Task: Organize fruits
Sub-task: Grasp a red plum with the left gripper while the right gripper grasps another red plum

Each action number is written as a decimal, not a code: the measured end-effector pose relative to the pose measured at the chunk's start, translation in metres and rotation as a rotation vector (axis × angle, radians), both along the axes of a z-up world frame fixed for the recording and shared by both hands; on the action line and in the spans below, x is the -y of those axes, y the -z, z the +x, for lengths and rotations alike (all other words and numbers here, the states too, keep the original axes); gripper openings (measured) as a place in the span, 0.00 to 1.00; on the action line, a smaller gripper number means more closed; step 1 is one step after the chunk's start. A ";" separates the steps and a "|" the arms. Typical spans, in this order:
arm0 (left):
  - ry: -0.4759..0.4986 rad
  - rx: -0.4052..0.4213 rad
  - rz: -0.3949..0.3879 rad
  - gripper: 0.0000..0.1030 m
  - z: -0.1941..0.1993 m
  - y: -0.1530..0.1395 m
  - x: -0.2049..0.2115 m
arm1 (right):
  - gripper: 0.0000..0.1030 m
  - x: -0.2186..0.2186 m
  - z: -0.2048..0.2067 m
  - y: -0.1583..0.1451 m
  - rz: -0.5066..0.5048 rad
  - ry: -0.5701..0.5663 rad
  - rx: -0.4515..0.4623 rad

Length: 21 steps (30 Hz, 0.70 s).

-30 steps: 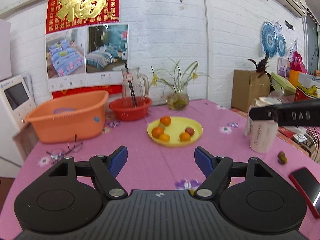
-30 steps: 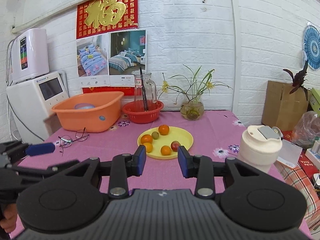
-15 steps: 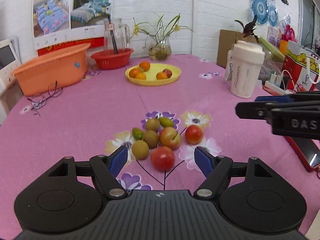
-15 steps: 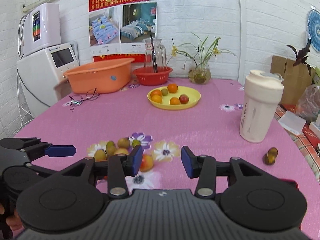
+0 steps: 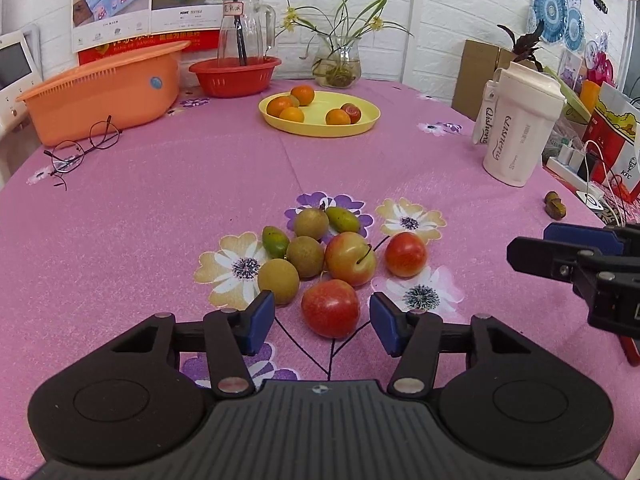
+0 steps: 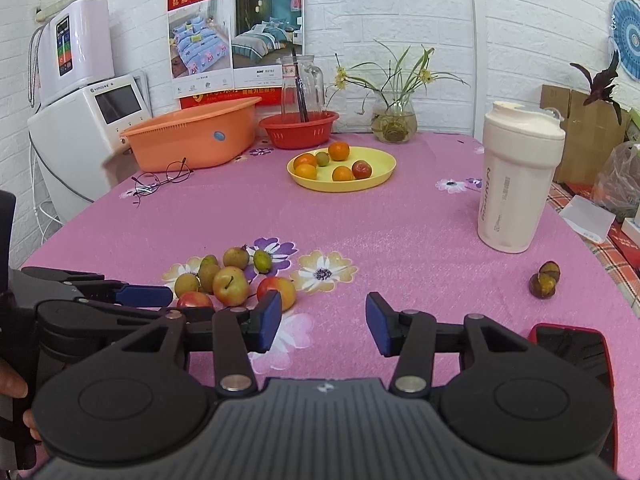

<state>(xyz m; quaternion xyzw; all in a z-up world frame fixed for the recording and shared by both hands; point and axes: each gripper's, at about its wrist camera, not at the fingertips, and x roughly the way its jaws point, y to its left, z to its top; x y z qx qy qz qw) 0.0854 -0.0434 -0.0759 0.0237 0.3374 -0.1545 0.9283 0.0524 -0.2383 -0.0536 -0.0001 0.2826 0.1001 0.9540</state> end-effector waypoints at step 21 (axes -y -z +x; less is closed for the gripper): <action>-0.014 0.006 -0.032 0.30 -0.002 -0.004 -0.015 | 0.71 -0.015 0.022 0.017 -0.022 -0.061 -0.046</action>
